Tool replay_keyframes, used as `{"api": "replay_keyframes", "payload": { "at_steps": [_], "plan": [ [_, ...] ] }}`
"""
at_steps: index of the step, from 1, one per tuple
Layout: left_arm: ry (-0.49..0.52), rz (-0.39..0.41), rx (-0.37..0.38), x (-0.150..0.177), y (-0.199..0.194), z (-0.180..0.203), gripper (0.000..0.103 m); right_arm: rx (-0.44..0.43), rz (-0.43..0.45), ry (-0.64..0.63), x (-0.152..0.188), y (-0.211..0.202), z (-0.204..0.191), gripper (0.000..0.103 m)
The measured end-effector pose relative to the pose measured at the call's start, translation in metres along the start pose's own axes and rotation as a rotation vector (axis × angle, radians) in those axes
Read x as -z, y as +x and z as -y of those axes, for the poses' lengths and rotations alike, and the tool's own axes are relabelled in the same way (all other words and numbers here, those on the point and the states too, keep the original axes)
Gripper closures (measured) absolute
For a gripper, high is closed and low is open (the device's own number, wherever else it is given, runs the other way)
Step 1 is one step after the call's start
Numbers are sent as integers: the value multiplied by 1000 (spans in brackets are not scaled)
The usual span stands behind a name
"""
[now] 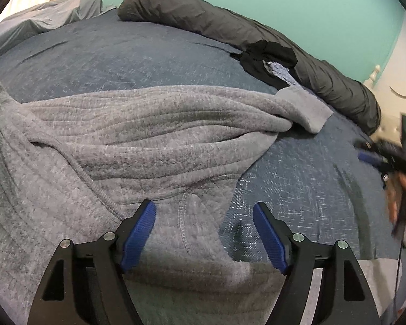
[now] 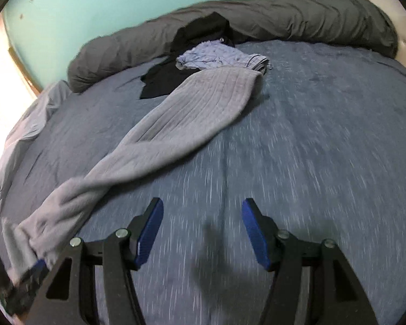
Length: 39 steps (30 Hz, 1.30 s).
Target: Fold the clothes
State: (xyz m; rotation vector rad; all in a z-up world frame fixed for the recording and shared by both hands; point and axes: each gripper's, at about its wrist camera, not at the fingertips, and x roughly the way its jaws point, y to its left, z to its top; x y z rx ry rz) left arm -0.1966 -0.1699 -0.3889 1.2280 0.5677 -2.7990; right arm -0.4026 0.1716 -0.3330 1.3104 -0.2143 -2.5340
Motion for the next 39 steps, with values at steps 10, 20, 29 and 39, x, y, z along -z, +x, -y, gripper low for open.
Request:
{"api": "replay_keyframes", "payload": {
  "at_steps": [10, 20, 29, 39],
  "plan": [
    [3, -2, 12, 0, 6, 1, 17, 65, -67, 97, -65, 83, 19, 42],
    [38, 0, 8, 3, 8, 3, 16, 54, -38, 208, -82, 125, 39, 44],
    [50, -3, 5, 3, 9, 5, 15, 2, 73, 105, -81, 99, 26, 99],
    [44, -8, 19, 4, -1, 5, 15, -27, 211, 82, -81, -21, 38, 100]
  ]
}}
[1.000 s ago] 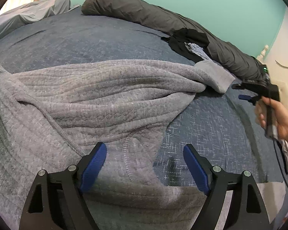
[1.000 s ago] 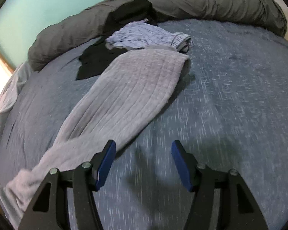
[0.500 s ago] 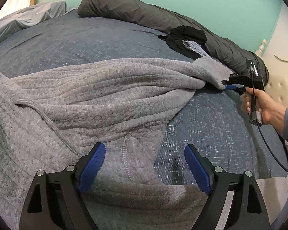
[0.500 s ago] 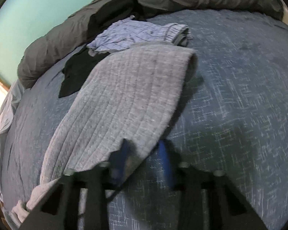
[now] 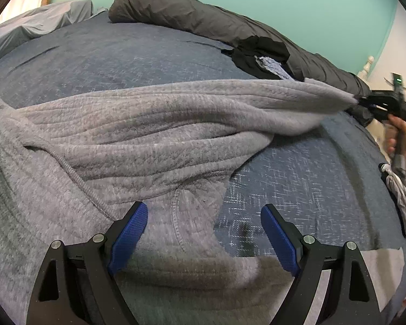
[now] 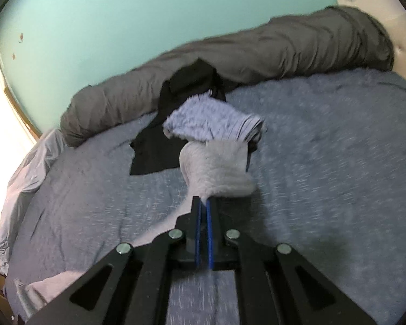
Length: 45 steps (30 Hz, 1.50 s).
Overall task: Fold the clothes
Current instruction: 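Pull the sleeve with the right tool to straighten it, then release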
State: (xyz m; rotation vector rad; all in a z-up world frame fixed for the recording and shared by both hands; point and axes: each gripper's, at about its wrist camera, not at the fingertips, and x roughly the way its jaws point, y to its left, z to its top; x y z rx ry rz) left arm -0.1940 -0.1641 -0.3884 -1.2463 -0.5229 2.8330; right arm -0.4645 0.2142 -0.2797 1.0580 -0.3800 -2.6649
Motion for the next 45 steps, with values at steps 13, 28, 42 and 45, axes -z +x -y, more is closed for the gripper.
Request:
{"api": "replay_keyframes", "payload": {
  "at_steps": [13, 28, 42, 45],
  "plan": [
    [-2, 49, -8, 4, -30, -6, 14, 141, -130, -107, 8, -137, -24, 100],
    [-1, 56, -20, 6, -30, -9, 14, 232, -304, -136, 26, -68, -16, 99],
    [23, 39, -40, 2, -15, 5, 14, 251, -123, -209, 25, -42, 29, 52],
    [18, 40, -35, 1, -15, 5, 14, 166, -107, -156, 53, -62, 56, 51]
  ]
}}
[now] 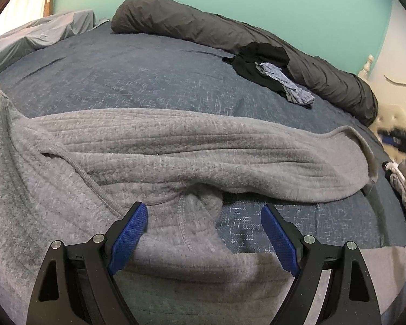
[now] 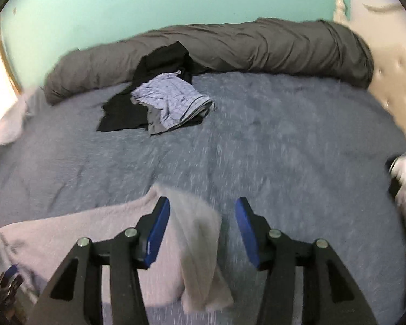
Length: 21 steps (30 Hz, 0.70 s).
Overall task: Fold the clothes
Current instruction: 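Pull the sleeve with the right tool to straighten it, then release, then grasp the grey sleeve again with the right tool and pull it straight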
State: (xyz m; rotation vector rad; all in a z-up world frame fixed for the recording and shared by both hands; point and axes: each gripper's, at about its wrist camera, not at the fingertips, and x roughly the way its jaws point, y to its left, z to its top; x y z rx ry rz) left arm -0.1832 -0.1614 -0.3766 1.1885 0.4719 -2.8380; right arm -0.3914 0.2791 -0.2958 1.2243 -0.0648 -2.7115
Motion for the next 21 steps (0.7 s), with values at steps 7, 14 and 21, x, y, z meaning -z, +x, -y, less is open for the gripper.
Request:
{"api": "replay_keyframes", "payload": {
  "at_steps": [7, 14, 21],
  "plan": [
    [-4, 1, -1, 0, -1, 0, 14, -32, -71, 32, 73, 11, 19, 49],
    [-3, -2, -1, 0, 0, 0, 14, -59, -9, 43, 88, 12, 10, 49],
    [-4, -3, -1, 0, 1, 0, 14, -50, -65, 50, 102, 24, 2, 48]
  ]
}}
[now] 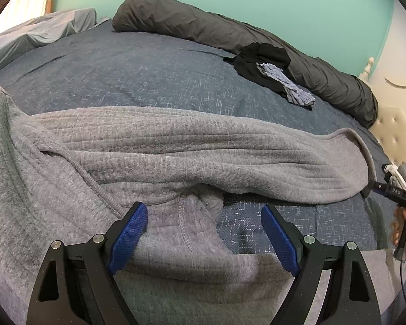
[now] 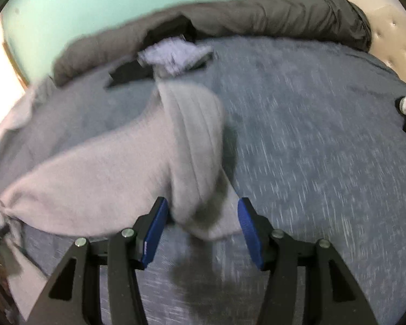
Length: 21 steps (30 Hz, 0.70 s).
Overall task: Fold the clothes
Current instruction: 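Grasp the grey sleeve again with the right tool and pull it straight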
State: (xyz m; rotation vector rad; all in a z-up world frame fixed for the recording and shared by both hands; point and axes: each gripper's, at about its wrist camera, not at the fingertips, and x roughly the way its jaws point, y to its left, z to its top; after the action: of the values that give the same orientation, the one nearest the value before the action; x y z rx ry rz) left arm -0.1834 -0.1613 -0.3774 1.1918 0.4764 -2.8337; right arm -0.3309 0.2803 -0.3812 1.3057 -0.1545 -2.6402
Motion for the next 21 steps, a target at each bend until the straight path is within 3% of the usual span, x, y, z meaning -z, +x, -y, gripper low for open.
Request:
{"api": "replay_keyframes", "payload": {
  "at_steps": [2, 3, 4, 5, 14, 21],
  "plan": [
    [0, -1, 3, 0, 0, -1, 14, -10, -15, 27, 3, 6, 4, 49],
    [-3, -1, 6, 0, -1, -1, 14, -19, -16, 43, 2, 7, 7, 62],
    [-6, 0, 9, 0, -1, -2, 14, -30, -15, 58, 0, 8, 9, 89],
    [-9, 0, 10, 0, -1, -3, 14, -29, -18, 57, -2, 7, 9, 92],
    [-20, -1, 12, -2, 0, -3, 14, -22, 9, -18, -46, -42, 11, 95],
    [-21, 2, 10, -2, -1, -2, 14, 67, -52, -14, -81, -94, 46, 95]
  ]
}}
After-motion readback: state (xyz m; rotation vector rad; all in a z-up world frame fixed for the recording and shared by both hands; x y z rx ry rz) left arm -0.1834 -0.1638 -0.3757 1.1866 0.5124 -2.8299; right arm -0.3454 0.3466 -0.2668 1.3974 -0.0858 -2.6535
